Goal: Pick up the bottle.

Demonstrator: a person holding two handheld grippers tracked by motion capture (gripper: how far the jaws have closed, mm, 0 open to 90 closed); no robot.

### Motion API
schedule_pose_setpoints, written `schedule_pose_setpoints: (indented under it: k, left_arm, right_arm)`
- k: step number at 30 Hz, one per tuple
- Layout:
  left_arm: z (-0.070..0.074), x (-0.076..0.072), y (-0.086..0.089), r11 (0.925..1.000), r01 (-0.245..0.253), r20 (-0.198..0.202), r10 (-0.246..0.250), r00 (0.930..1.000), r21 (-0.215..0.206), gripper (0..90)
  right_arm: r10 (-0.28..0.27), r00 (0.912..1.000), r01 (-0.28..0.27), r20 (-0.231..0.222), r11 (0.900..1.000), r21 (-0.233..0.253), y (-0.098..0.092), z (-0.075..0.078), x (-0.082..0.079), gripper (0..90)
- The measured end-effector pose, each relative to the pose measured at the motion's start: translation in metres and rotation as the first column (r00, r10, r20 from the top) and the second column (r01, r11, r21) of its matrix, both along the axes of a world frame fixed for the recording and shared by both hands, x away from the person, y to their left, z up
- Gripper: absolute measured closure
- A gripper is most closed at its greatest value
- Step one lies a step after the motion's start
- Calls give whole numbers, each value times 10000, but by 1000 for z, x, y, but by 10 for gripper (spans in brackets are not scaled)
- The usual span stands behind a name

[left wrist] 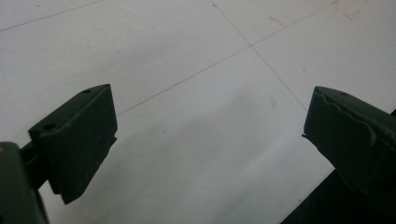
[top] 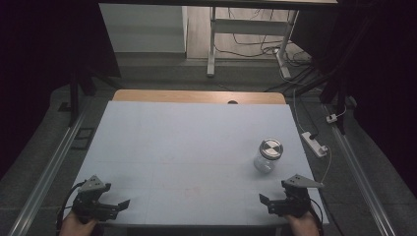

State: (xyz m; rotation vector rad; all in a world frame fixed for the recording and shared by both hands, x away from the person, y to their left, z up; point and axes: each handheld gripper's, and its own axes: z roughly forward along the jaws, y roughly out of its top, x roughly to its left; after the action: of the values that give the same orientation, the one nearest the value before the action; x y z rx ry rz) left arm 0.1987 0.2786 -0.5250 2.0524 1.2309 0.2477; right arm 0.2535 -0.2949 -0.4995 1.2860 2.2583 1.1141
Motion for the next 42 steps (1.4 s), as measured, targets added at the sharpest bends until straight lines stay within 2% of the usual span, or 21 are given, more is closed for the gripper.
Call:
schedule_pose_setpoints:
  k: [8,17,20,32,42]
  left_arm:
    - [0,0,1,10000,16,-35,-17,10000,-84,37]
    - [0,0,1,9999,-6,-43,5,10000,-143,37]
    - [0,1,1,9999,-4,-58,4,10000,-139,37]
    - [0,0,2,9998,11,-38,-11,10000,-197,37]
    - [0,1,2,9998,8,-57,-9,10000,-202,37]
  right_arm:
    - [94,9999,-93,110,9999,-47,1,1,-1,0]
    - [24,9977,-13,684,9999,-161,2,6,-4,0]
    - [38,9975,-30,700,9999,-129,2,7,-3,0]
    - [234,9954,-224,932,9997,-115,5,9,2,0]
    - [310,9914,-266,1274,9990,-361,10,11,9,0]
